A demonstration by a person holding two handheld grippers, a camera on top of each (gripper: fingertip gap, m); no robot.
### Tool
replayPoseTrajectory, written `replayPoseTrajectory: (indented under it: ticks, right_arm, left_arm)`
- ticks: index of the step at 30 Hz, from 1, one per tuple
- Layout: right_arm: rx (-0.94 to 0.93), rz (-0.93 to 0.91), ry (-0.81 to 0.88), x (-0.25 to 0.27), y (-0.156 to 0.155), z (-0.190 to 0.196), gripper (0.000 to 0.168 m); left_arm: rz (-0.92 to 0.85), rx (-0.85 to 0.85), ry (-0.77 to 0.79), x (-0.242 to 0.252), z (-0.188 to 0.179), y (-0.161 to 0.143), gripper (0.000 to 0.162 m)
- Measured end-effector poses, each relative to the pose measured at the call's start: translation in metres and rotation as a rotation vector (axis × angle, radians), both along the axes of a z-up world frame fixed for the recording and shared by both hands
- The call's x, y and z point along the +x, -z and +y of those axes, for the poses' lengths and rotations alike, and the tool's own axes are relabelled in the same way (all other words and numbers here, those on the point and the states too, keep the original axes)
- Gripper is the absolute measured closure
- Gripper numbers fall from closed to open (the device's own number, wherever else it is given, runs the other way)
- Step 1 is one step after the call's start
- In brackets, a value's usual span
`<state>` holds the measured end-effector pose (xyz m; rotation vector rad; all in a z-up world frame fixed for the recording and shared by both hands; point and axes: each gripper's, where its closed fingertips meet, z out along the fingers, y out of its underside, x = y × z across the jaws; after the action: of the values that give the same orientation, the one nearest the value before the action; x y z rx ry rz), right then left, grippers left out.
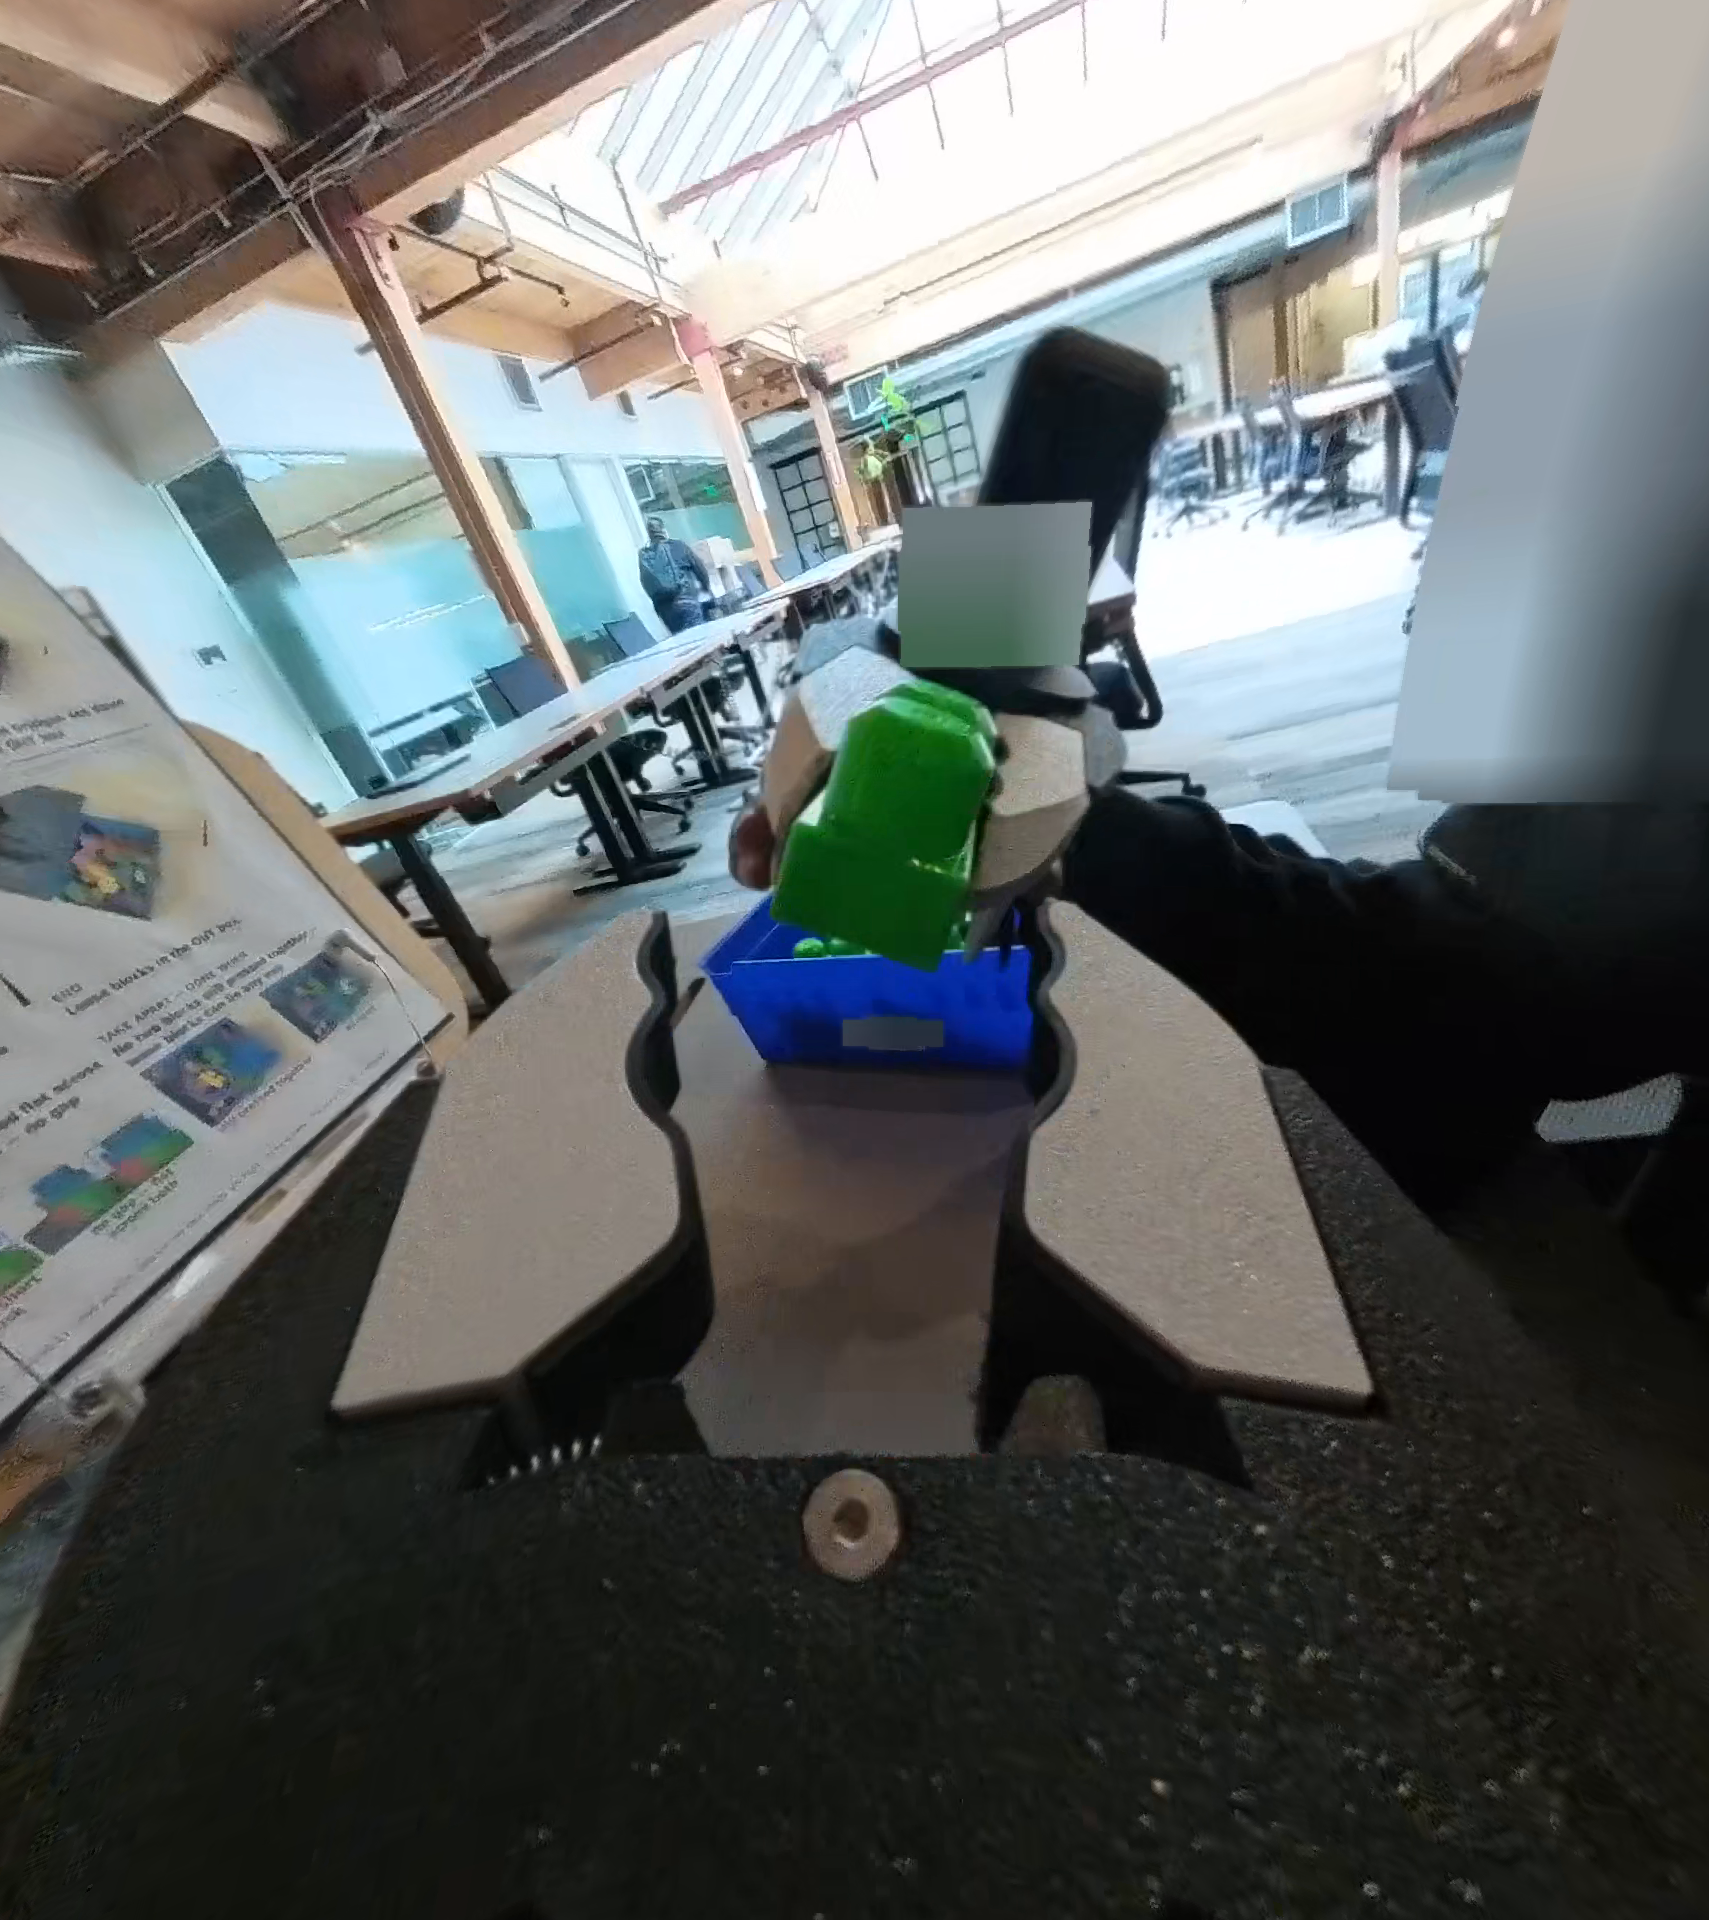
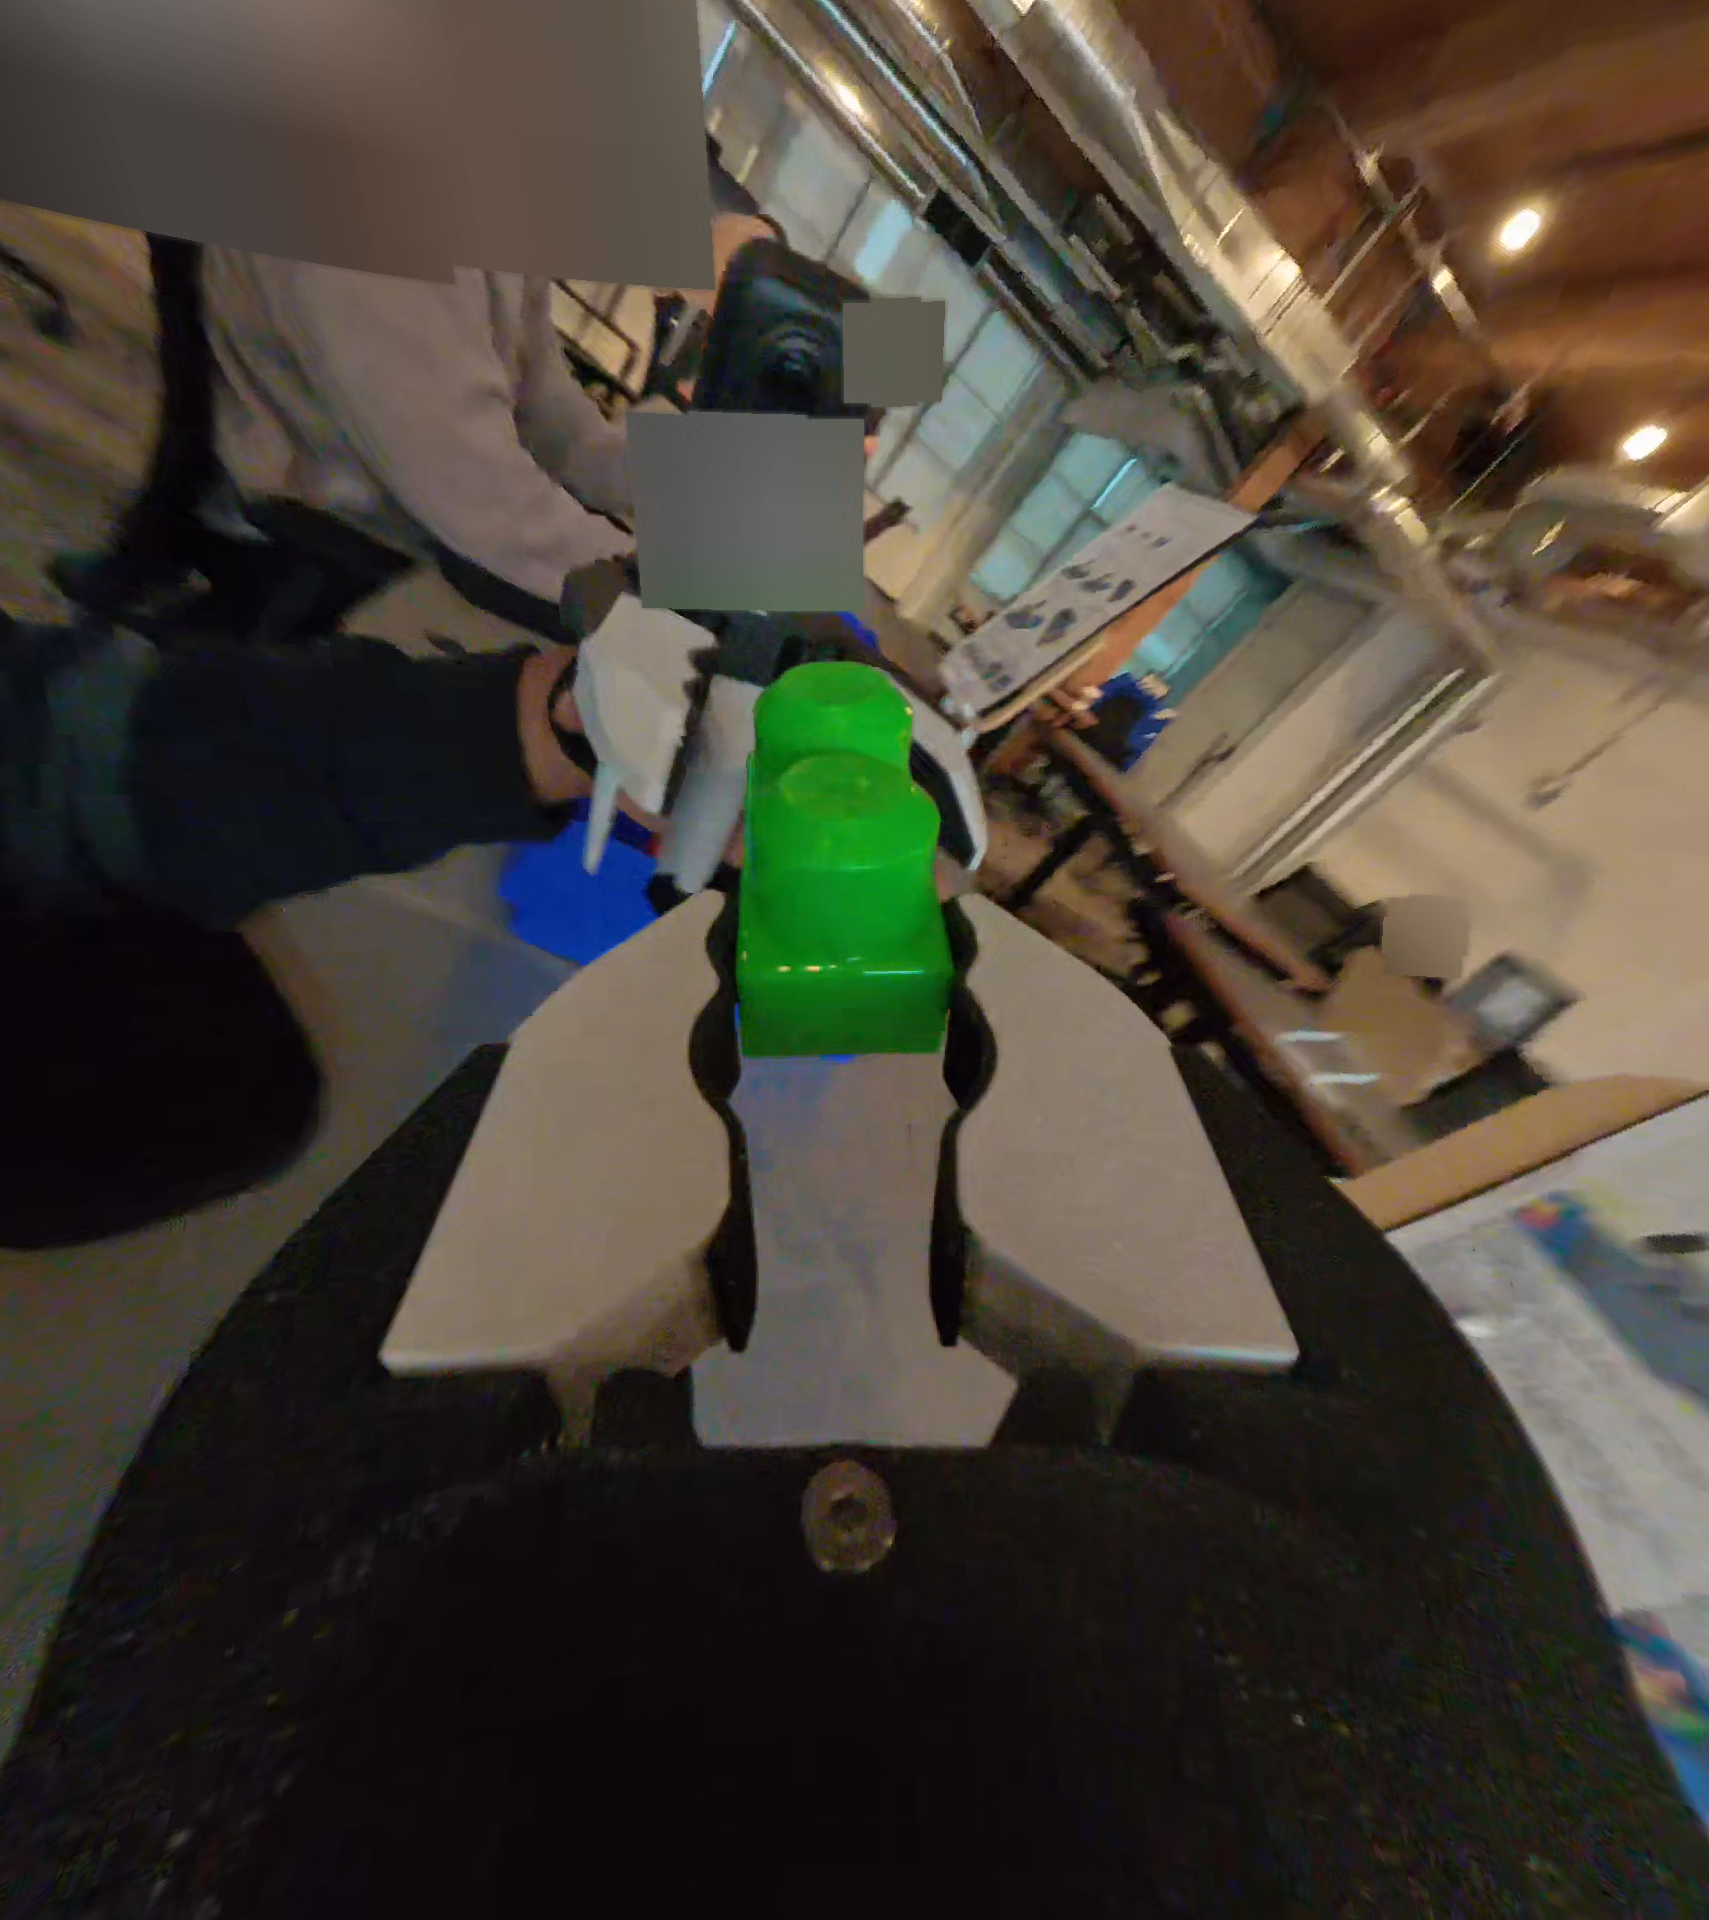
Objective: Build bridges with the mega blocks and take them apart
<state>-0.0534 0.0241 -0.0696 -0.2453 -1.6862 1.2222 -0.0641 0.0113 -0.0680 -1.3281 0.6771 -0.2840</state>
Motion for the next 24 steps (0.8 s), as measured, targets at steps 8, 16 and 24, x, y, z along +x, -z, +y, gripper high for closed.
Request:
replayPoseTrajectory:
  ticks: [8,16,24]
  right_arm:
    - [-0.210,-0.265,-0.165,0.005,0.009,-0.009,0.132]
    - [-0.226,-0.328,-0.144,-0.001,0.019,-0.004,0.132]
    - [0.063,-0.555,0.116,0.009,0.064,0.019,0.118]
  left_arm:
    - [0.095,-0.024,-0.022,0.009,0.003,0.009,0.108]
    - [0.090,-0.110,-0.019,0.010,0.003,0.014,0.127]
    - [0.191,-0.268,0.005,0.017,0.009,0.047,0.127]
